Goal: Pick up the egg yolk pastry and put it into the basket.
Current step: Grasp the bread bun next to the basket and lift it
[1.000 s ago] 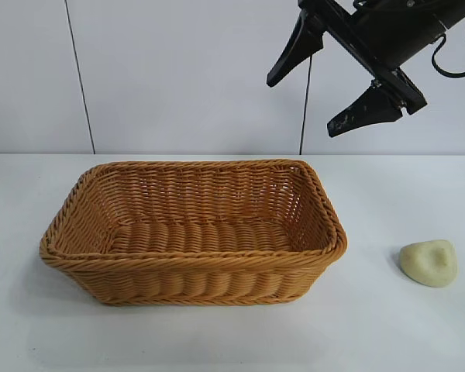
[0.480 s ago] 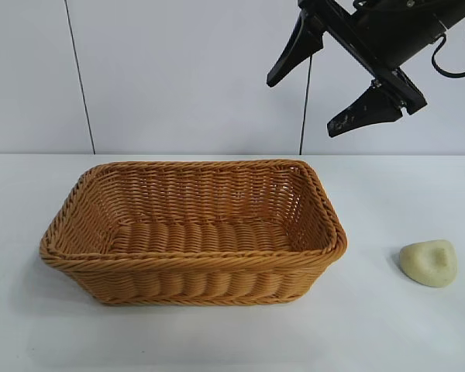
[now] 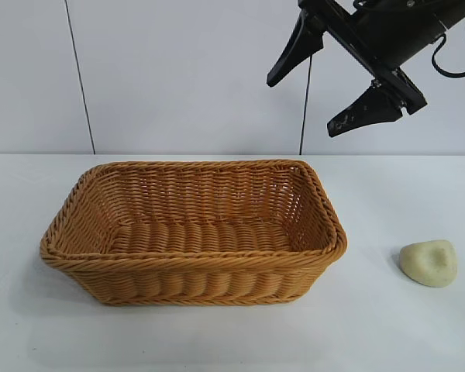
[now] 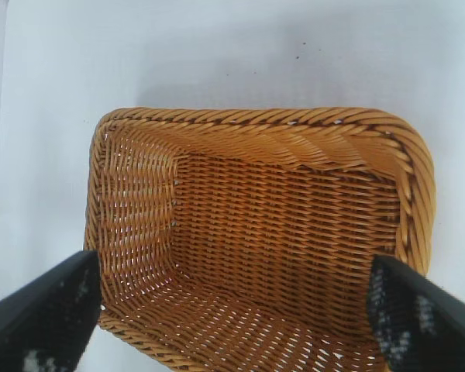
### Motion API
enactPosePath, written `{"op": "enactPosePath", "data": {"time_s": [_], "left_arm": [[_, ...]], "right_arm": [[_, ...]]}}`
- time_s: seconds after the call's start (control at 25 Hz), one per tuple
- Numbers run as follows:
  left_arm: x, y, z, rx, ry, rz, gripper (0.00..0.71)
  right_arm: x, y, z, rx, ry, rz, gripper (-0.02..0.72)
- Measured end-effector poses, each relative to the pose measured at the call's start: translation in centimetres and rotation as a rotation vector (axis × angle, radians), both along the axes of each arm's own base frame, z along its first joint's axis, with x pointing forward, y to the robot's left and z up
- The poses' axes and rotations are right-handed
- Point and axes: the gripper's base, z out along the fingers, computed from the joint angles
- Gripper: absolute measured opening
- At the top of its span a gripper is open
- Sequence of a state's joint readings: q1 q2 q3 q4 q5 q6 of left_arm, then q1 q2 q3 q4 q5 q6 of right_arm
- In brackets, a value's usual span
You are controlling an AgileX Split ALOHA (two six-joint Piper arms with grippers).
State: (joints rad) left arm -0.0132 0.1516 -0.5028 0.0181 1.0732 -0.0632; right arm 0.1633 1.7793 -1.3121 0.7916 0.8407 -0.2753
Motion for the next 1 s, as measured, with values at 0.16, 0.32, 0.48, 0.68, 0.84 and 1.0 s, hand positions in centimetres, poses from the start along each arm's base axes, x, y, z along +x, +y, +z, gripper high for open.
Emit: {"op": "enactPosePath", "data": {"time_s": [0.16, 0.32, 0.48, 0.68, 0.84, 1.0], "left_arm": [[-1.8, 0.0, 0.1, -0.003, -0.116, -0.001, 0.696], [-2.4, 0.0, 0.1, -0.004, -0.157, 0.000, 0.696], [-2.4, 0.0, 0.1, -0.004, -0.159, 0.000, 0.696], [-2.4, 0.0, 0.1, -0.004, -0.159, 0.000, 0.696], [-2.4, 0.0, 0.1, -0.004, -0.159, 0.000, 0.696], [-2.4, 0.0, 0.1, -0.004, -0.159, 0.000, 0.696]], "right_arm": [[0.2, 0.0, 0.5, -0.005, -0.014, 0.012, 0.664], [0.5, -0.4, 1.5, -0.079, -0.037, 0.033, 0.664], [1.0, -1.1, 2.3, -0.189, -0.053, 0.026, 0.664], [1.4, -3.8, 2.3, -0.369, -0.023, -0.060, 0.664], [1.6, -6.1, 1.6, -0.417, 0.039, -0.114, 0.664], [2.2, -7.1, -0.1, -0.436, 0.098, -0.122, 0.664]]}}
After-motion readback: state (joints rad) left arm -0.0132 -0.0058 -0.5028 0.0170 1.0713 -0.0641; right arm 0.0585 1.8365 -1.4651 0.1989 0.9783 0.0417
